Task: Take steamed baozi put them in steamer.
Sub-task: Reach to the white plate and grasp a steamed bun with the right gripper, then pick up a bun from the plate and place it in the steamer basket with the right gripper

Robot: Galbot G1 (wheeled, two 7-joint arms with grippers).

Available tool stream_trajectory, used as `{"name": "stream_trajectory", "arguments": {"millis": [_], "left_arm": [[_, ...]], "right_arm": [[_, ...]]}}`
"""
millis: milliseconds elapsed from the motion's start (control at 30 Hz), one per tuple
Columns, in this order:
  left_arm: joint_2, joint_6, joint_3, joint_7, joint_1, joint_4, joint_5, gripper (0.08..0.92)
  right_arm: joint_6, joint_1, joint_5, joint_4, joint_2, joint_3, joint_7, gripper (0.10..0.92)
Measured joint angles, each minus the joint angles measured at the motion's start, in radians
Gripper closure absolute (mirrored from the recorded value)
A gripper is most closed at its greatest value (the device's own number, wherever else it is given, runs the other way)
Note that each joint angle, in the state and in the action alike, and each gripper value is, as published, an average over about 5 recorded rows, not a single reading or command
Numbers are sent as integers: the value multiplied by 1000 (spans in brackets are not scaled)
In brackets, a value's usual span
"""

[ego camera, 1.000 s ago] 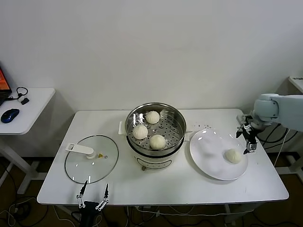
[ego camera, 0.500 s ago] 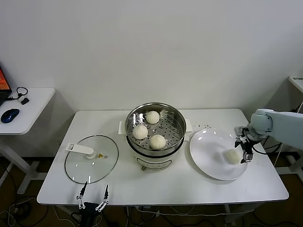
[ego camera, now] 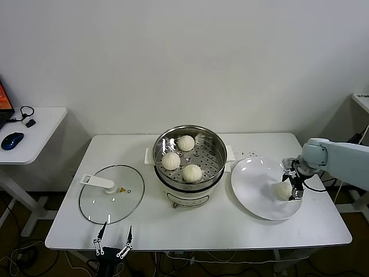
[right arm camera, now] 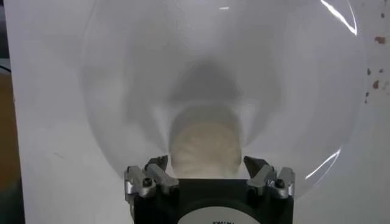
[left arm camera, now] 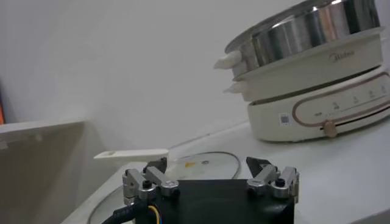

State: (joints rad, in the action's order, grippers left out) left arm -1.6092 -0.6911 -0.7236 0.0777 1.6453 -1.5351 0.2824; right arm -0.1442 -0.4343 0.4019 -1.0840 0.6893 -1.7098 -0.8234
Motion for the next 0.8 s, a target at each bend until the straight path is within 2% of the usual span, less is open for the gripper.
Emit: {"name": "stream_trajectory", "arguments": {"millis": [167,500,800], "left_arm": [[0,-1,-1,0,1,-6,0,177],[0,-5,-1,0,2,-10,-1,177],[0,-4,-1,0,0,-13,-4,177]], "right_arm": [[0,-1,-1,-8,-5,3,1,215],[-2,-32,6,-39,-5,-20,2,411],[-6,-142,55,-98,12,-101,-7,440]]}}
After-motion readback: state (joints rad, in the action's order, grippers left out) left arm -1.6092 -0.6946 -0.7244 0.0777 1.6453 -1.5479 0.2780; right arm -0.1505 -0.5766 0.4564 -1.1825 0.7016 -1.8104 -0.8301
